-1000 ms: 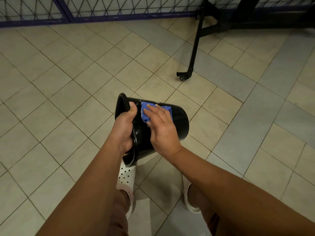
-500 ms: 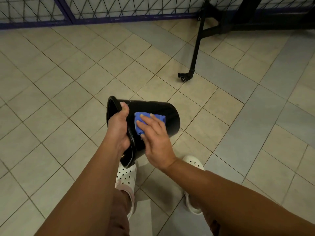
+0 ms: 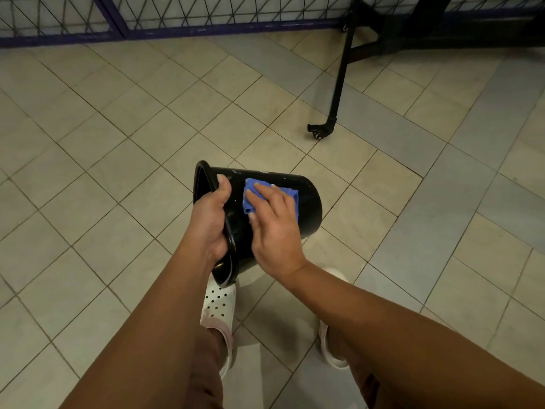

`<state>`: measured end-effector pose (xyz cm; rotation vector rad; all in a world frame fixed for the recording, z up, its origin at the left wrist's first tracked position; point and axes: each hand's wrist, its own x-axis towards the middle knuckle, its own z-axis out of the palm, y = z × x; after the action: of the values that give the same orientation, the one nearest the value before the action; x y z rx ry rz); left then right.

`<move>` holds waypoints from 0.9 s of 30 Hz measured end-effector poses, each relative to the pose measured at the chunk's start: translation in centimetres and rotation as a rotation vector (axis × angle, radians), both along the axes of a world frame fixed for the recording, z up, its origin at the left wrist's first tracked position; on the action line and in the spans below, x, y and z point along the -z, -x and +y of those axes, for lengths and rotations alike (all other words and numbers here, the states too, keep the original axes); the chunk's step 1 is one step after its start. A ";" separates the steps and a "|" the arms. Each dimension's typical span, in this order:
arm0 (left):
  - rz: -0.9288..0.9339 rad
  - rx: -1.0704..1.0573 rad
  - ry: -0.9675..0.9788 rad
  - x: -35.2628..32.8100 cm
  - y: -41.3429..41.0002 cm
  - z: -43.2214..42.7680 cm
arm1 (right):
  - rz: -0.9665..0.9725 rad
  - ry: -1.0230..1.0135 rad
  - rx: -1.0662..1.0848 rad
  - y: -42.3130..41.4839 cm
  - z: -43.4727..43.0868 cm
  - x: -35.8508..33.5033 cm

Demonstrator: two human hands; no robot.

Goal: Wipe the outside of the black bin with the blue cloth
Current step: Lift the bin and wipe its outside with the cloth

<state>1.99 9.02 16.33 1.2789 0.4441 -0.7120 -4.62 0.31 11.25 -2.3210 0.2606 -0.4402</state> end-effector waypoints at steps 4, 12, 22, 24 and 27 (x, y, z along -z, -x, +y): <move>-0.111 0.110 0.020 0.1 0.2 -0.1 | 0.056 0.030 0.019 -2.4 -3.9 -0.1; -0.182 0.156 -0.086 -0.2 0.6 -0.3 | 0.364 -0.060 0.400 -1.8 -5.7 1.6; -0.191 0.186 -0.052 -0.6 0.1 0.1 | 0.264 -0.012 0.219 -2.5 -6.4 1.1; -0.203 0.171 -0.080 -0.7 0.3 0.1 | 0.370 -0.047 0.251 -2.5 -7.3 1.6; -0.188 0.147 -0.095 -0.8 0.2 0.1 | 0.433 -0.052 0.302 -2.1 -6.8 1.5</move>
<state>1.76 9.16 17.09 1.4650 0.2345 -0.6917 -2.55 -6.45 9.73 -2.3112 0.8281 -0.0653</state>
